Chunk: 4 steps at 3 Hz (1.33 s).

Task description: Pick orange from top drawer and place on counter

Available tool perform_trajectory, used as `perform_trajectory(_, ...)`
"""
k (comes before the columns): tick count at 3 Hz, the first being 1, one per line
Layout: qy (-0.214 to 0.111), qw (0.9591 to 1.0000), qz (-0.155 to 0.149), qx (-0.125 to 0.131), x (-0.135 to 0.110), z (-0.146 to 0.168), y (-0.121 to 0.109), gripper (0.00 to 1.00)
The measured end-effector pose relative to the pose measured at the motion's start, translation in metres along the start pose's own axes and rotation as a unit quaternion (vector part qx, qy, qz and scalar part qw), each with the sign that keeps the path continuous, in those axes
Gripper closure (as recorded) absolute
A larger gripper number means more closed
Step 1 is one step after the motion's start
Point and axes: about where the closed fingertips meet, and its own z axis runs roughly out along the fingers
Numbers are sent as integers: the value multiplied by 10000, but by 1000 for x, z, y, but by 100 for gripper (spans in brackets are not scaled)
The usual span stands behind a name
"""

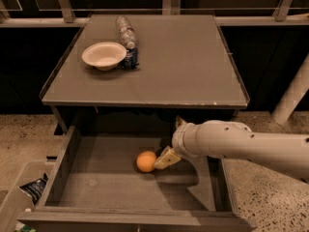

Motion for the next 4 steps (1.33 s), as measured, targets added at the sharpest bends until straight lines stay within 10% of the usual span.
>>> perform_trajectory(4,-287,9929,-1080,-415,-25,45,99,0)
